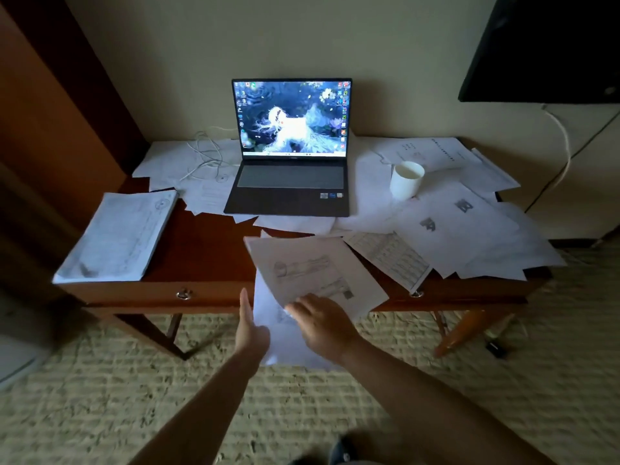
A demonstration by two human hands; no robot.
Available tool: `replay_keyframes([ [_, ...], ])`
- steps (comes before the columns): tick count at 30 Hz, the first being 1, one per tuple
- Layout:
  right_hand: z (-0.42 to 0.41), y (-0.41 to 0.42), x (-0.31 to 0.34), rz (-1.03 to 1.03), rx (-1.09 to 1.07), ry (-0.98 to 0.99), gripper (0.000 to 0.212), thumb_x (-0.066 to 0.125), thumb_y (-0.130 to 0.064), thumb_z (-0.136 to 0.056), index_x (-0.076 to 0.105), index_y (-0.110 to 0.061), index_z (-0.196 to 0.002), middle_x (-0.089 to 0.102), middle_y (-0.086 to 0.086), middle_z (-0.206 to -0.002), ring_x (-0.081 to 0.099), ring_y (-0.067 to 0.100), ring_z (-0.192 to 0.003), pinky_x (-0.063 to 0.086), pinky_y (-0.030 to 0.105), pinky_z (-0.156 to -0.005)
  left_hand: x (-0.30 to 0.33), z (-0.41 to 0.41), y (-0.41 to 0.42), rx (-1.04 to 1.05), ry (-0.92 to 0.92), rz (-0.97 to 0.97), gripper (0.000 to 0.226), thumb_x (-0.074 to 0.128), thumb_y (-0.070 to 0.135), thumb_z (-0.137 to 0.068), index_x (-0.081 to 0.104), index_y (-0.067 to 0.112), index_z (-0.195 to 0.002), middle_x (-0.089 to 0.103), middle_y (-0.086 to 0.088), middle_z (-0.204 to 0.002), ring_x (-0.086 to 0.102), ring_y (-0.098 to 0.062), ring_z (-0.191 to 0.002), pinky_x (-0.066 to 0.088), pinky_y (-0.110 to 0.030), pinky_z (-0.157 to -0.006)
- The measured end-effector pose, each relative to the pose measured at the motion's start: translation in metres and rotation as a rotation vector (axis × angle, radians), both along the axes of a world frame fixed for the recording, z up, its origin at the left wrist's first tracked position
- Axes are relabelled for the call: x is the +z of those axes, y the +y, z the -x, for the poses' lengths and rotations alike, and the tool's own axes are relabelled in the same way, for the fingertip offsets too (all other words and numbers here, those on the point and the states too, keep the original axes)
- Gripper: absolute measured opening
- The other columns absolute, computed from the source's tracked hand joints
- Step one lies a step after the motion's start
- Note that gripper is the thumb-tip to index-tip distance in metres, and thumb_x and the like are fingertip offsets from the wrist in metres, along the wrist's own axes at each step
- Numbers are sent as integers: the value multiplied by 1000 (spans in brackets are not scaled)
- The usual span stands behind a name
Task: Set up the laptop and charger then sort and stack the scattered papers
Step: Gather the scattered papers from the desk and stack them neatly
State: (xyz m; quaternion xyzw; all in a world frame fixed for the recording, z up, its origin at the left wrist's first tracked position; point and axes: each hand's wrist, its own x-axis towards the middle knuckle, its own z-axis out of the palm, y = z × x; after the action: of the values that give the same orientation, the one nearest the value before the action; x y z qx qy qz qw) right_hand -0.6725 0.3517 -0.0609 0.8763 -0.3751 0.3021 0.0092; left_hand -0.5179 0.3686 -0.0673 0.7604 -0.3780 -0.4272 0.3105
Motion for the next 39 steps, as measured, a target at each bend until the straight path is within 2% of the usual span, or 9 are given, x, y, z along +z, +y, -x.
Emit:
replay_keyframes([
  [3, -7, 14, -5, 35, 147, 117, 31, 42, -7, -73, 68, -8, -90, 63, 7, -79, 58, 25, -67, 45, 26, -51, 8, -1, 4, 23, 206, -30, 79, 35, -24, -78, 30, 16, -146, 50, -25, -130, 57, -28, -83, 45, -32, -59],
  [6, -5, 23, -6, 3, 177, 233, 23, 46, -8, -74, 66, -10, -85, 60, 5, -75, 56, 23, -65, 44, 28, -51, 13, -13, 4, 295, 597, -5, 31, 28, 5, -101, 52, -7, -118, 59, -25, -109, 56, -32, -86, 42, -42, -78],
  [9, 9, 21, -9, -90, 39, 240, 22, 45, -8, -72, 67, -11, -78, 62, 3, -72, 59, 20, -64, 48, 28, -50, 12, -23, 9, 21, 759, 122, 65, 25, 38, -100, 26, -10, -144, 39, -32, -141, 46, -50, -120, 37, -57, -101],
  [13, 27, 20, -10, -232, -112, 334, 20, 61, 1, -66, 71, -14, -73, 68, -2, -73, 63, 17, -69, 53, 29, -58, -11, -51, -7, 142, 1071, -56, 61, 54, 48, -86, 53, 8, -132, 57, -26, -128, 55, -46, -116, 43, -66, -94],
  [17, 17, 19, -8, -438, -283, 103, 22, 58, -7, -83, 73, -11, -99, 71, 3, -99, 62, 22, -96, 51, 39, -87, -32, -57, -12, 257, 763, -70, 46, 68, 13, -85, 51, -7, -123, 56, -25, -127, 58, -42, -109, 49, -55, -88],
  [25, -48, 22, 13, -877, -319, -80, 59, 65, -42, -83, 48, -21, -136, 52, -3, -135, 49, 14, -122, 38, 25, -96, -13, -53, -13, 172, 441, -142, 51, 75, 44, -78, 58, 3, -103, 64, -13, -101, 63, -31, -95, 51, -40, -92],
  [32, -75, 24, 0, -1091, -405, -267, 49, 66, -34, -83, 56, -18, -128, 65, -2, -116, 62, 16, -104, 49, 25, -83, -29, -69, -11, 160, 782, -110, 49, 56, 33, -94, 52, -7, -122, 60, -27, -116, 62, -36, -99, 51, -47, -86],
  [35, -77, 20, -2, -852, -672, -331, 26, 50, -18, -95, 64, -1, -109, 68, 16, -101, 63, 33, -97, 45, 30, -72, -37, -73, -17, 156, 766, -151, 45, 65, 22, -89, 54, -10, -118, 61, -25, -108, 62, -36, -89, 56, -43, -69],
  [39, -73, 19, 9, -314, -867, -309, 54, 60, 9, -82, 51, -7, -133, 71, 14, -98, 65, 28, -58, 45, 26, -47, -75, -85, -26, 232, 640, -215, 90, 92, 39, -42, 61, -1, -117, 66, -18, -114, 62, -40, -103, 49, -56, -92],
])
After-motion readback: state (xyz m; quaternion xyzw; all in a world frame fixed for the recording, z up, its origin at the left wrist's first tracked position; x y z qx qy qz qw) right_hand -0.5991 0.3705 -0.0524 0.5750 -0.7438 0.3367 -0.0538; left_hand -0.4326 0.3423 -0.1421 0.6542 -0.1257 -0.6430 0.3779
